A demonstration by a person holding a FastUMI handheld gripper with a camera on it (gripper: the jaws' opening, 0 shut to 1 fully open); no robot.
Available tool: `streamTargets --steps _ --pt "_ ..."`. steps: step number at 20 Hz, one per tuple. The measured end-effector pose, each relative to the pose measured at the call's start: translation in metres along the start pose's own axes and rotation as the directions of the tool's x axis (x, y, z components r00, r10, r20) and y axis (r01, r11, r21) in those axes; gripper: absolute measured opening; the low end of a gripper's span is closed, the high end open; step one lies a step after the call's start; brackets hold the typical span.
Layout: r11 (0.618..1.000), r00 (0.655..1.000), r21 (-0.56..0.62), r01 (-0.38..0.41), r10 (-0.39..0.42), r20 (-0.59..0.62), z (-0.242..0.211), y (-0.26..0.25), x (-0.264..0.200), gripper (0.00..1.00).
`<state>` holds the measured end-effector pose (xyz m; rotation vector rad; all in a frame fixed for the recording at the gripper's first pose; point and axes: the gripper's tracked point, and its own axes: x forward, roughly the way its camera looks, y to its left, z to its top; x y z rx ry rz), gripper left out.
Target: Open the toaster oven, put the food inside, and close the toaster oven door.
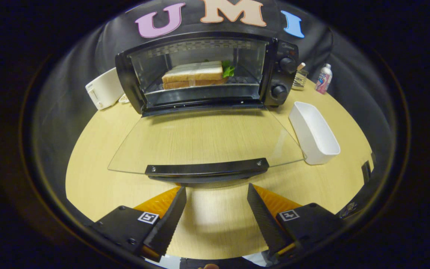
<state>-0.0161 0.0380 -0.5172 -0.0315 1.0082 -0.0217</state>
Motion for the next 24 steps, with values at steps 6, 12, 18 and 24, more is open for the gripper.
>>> streamTargets --steps 6,12,18,24 --pt "0.999 0.993 0.029 -0.034 0.031 0.110 0.037 0.000 -0.011 1.00" --pt "0.999 0.980 0.030 -0.044 0.037 0.198 0.086 -0.001 -0.014 1.00" --pt "0.997 0.966 0.037 -0.065 0.053 0.254 0.127 0.003 -0.013 1.00" --pt "0.998 0.959 0.011 -0.067 0.061 0.276 0.152 0.006 -0.006 1.00"
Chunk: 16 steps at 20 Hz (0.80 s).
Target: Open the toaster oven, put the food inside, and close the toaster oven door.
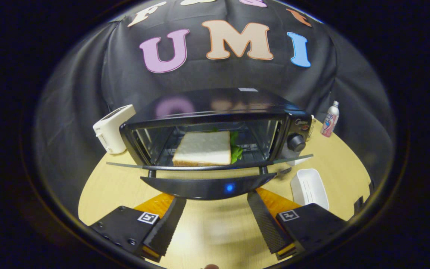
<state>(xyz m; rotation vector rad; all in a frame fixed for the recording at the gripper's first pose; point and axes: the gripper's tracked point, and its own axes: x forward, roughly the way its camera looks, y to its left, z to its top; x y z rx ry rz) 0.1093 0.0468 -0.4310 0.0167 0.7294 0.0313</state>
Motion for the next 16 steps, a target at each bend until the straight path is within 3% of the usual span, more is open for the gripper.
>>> streamTargets --steps 9,16 --pt "0.998 0.997 0.061 0.011 -0.015 0.070 0.041 -0.007 0.017 1.00" --pt "0.997 0.994 0.069 0.022 -0.030 0.109 0.051 -0.015 0.001 1.00"
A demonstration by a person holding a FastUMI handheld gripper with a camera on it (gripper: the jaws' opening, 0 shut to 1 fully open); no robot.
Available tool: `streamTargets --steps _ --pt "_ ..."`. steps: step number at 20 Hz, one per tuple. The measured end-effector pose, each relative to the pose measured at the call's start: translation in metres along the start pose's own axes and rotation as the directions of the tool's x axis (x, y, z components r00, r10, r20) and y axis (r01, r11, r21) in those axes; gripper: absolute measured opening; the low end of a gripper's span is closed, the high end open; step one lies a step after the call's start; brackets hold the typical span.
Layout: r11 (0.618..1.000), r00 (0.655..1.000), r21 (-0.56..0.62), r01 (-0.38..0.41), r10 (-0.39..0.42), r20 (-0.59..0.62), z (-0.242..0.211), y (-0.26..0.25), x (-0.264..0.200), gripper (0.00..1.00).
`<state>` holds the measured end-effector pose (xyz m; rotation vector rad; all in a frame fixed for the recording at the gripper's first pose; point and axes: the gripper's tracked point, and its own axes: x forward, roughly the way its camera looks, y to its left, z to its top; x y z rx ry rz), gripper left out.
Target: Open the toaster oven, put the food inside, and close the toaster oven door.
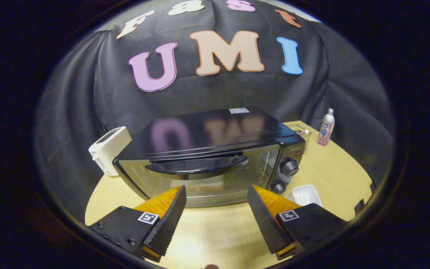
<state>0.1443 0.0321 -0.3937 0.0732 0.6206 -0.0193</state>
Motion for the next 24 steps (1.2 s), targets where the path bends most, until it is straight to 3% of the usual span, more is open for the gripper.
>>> streamTargets --steps 7,17,24 --pt "1.000 0.982 0.020 -0.019 0.015 0.190 0.085 0.006 -0.055 1.00" --pt "0.998 0.878 -0.021 -0.060 0.063 0.475 0.239 0.029 -0.145 1.00" --pt "0.998 0.817 -0.065 -0.019 0.053 0.574 0.294 0.035 -0.194 1.00"
